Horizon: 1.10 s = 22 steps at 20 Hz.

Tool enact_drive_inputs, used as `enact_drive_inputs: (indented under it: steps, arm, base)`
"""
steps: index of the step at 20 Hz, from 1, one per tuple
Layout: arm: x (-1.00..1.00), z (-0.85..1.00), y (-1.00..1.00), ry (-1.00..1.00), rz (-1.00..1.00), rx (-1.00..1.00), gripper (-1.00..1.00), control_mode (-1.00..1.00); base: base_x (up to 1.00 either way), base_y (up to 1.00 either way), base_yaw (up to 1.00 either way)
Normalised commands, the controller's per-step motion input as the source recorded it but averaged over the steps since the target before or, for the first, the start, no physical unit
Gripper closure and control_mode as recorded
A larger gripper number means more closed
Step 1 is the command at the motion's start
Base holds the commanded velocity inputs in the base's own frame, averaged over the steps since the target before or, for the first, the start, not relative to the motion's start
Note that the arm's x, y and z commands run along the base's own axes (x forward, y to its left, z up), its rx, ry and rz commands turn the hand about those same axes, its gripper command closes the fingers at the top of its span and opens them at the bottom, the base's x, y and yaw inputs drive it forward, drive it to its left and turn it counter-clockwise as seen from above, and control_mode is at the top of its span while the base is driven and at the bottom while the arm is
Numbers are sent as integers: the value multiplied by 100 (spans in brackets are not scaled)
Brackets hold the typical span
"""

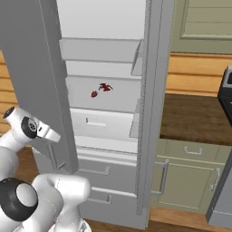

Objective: Take the strawberry from the fridge and place it on top of the pancake, located on the dining counter.

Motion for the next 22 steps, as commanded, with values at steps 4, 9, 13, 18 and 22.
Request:
enact_drive_inputs:
  steps: [4, 9, 13, 18, 22]
  arm:
    - [-76, -21, 48, -3, -9, -20, 100, -100]
    - [-50, -10, 48, -1, -8, -19, 100, -100]
    - [-25, 0, 45, 0, -11, -13, -100, -100]
    - [-25, 0, 24, -1, -9, -7, -100, -100]
    - [-27, 11, 3, -15, -8, -3, -100, -100]
  base:
    - [0, 0, 0]
    - [0, 0, 0]
    - [0, 0, 0]
    - [0, 0, 0]
    - [0, 0, 0]
